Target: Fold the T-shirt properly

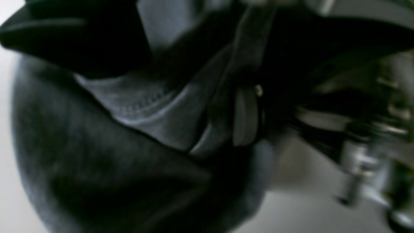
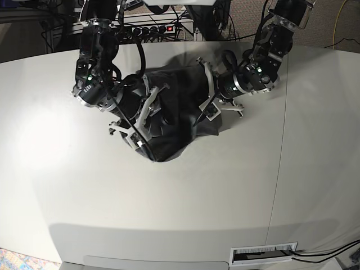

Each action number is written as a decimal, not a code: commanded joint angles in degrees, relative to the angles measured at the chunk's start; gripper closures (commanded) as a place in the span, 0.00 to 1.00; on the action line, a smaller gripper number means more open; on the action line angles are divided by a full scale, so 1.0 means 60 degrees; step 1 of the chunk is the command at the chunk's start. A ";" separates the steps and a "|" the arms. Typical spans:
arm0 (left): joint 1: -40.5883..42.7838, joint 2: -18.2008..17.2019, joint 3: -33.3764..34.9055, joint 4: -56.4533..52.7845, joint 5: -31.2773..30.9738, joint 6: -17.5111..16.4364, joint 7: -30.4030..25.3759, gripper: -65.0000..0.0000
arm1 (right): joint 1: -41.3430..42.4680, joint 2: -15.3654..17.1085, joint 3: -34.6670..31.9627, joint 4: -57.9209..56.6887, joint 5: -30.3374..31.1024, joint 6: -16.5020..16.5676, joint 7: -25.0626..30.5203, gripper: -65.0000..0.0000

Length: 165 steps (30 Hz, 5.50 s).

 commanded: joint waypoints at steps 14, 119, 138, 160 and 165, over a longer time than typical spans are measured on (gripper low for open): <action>-0.0044 0.0011 -0.0029 0.0153 0.0495 -0.0004 0.0004 1.00 | 0.0138 -0.0015 -0.2473 -0.0193 -0.0466 0.0017 0.1180 0.57; 0.3432 -0.0925 -0.0011 0.3803 0.0605 0.3300 -0.1392 1.00 | 0.0739 0.1362 -0.2641 -0.1158 -0.0874 0.0017 0.2463 1.00; 0.2113 -0.0976 -0.0036 0.2426 0.3632 0.4018 -0.1687 1.00 | 0.2524 -0.0372 -0.3082 -0.3002 -0.2572 0.0017 0.3738 1.00; 0.2200 -0.1115 -0.3956 0.2459 0.2779 0.4306 -0.1435 1.00 | 0.2874 -0.0488 -0.3049 -0.3391 -0.4003 0.0017 0.3803 1.00; 0.2197 -0.1111 -0.3949 0.2670 0.0357 0.3082 -0.1315 1.00 | 0.3293 -0.0492 -0.2452 -0.3391 -0.3996 0.0017 0.3697 1.00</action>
